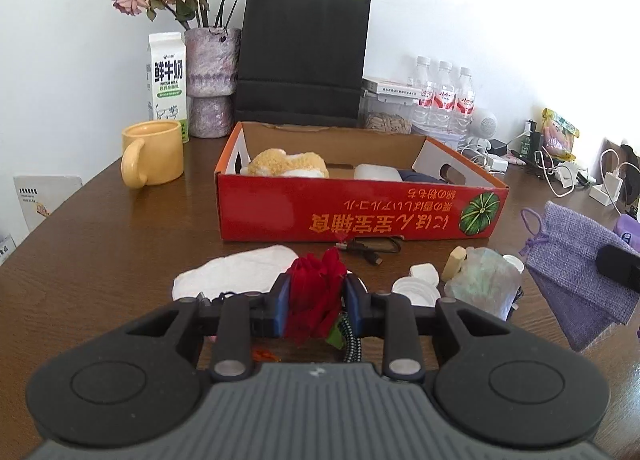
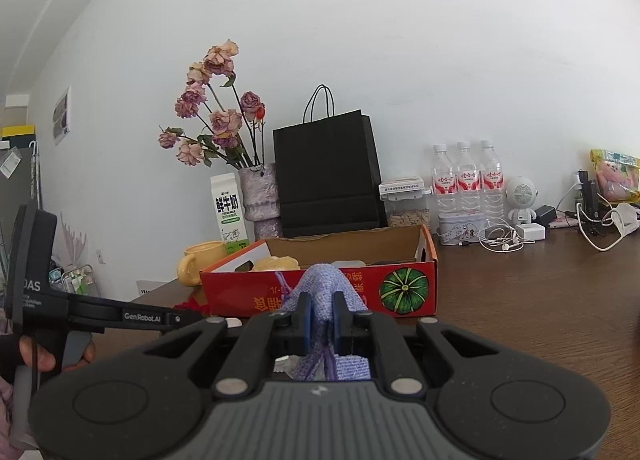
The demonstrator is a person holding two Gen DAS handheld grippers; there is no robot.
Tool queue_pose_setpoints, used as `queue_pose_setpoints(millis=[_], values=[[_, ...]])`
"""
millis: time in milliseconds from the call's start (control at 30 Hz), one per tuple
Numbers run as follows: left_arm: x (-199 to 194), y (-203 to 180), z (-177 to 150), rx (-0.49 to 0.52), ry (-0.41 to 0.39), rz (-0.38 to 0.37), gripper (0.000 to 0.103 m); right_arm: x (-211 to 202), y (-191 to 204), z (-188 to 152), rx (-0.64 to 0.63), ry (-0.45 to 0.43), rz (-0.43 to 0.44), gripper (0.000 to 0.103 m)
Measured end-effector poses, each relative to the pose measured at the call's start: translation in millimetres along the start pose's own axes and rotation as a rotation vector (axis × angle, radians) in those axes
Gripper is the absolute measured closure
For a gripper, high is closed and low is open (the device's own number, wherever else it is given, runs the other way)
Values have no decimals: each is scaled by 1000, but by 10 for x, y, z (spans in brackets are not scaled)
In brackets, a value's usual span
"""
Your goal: Organize objects
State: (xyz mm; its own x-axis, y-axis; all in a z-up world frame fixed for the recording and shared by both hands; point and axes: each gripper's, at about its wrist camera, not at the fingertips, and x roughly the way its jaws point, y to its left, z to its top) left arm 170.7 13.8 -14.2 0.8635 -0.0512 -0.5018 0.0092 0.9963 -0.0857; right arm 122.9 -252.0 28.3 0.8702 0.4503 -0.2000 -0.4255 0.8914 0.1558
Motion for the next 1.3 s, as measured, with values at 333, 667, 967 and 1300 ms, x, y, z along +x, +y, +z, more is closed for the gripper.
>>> queue_pose_setpoints(millis=[333,667,967,1300], values=[[1,160,-269,-19,36,-32,74,547,635,-30,-125,93,140,94],[-14,244,-328,-12,28,-57,74,1129,912,-130,-129,228,185,94],[-22,244,-338,5,23,-65,75,1310,756,-186,-18,318,260,93],[-63,241,-343,24,14,-53,81,1559,795,-206,-35,389,252,93]])
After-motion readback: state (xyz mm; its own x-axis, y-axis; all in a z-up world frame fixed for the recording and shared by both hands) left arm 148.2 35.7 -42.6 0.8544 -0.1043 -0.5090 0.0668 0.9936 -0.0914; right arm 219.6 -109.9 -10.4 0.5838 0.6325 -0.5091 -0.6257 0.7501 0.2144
